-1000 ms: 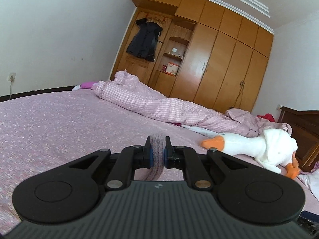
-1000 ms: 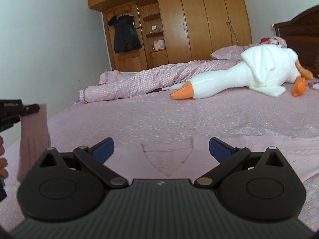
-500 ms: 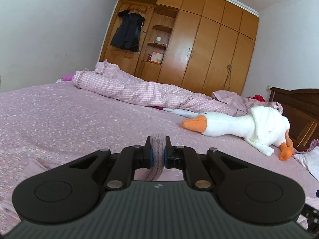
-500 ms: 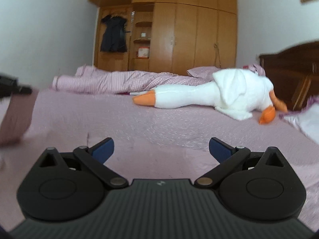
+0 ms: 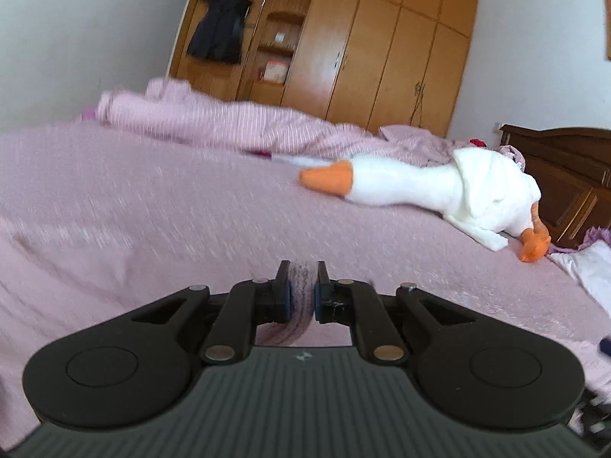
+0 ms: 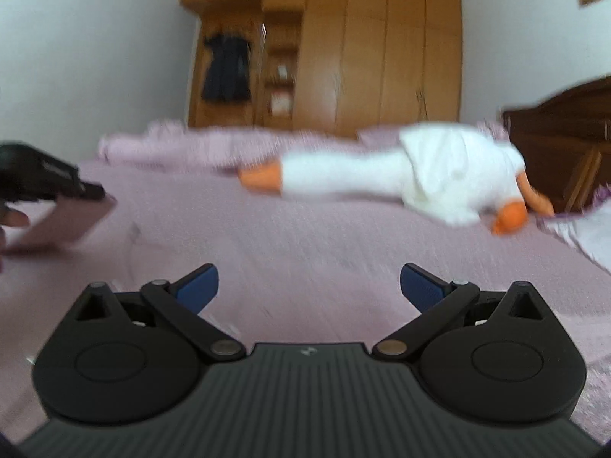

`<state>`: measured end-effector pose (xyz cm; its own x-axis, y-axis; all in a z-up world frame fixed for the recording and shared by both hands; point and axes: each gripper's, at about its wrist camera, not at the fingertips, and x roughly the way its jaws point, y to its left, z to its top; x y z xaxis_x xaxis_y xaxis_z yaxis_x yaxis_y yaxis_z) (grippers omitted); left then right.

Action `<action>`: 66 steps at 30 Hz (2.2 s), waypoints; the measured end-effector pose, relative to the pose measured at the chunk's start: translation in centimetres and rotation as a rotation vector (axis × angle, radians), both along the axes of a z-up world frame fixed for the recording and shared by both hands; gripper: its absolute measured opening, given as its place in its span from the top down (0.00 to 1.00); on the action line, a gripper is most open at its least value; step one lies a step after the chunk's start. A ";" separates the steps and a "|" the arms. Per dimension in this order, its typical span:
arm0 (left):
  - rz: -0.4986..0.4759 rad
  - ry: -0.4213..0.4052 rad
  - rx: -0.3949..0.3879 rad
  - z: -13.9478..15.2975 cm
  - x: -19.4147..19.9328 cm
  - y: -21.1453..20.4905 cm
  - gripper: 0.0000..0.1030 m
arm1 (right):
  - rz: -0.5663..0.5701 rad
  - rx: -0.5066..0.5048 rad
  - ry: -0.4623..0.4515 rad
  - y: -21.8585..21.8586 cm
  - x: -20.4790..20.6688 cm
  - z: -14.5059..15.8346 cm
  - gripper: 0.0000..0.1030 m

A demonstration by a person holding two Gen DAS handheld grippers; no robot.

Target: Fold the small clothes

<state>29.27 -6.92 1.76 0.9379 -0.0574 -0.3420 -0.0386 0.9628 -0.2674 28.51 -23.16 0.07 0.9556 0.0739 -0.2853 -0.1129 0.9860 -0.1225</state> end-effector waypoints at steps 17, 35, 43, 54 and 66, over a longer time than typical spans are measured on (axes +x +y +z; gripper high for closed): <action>-0.126 -0.036 0.113 -1.1 0.4 -10.5 0.89 | -0.237 0.158 0.077 -8.2 1.3 1.6 0.00; -0.224 -0.032 0.100 -2.2 0.1 -14.8 0.89 | -0.226 0.089 0.154 -8.1 2.1 1.1 0.00; -0.253 -0.014 0.099 -3.5 0.5 -16.1 0.89 | -0.253 0.119 0.133 -9.1 2.2 1.3 0.00; -0.274 0.012 0.083 -4.8 1.1 -17.1 0.89 | -0.263 0.145 0.133 -9.8 2.3 1.5 0.00; -0.356 -0.032 0.076 -1.6 -1.2 -17.0 0.47 | -0.165 0.183 0.192 -9.1 2.5 1.3 0.00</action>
<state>28.07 -23.96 0.20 0.8740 -0.3577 -0.3288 0.3097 0.9316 -0.1902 31.01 -32.25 1.36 0.8889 -0.0109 -0.4580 0.0465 0.9967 0.0664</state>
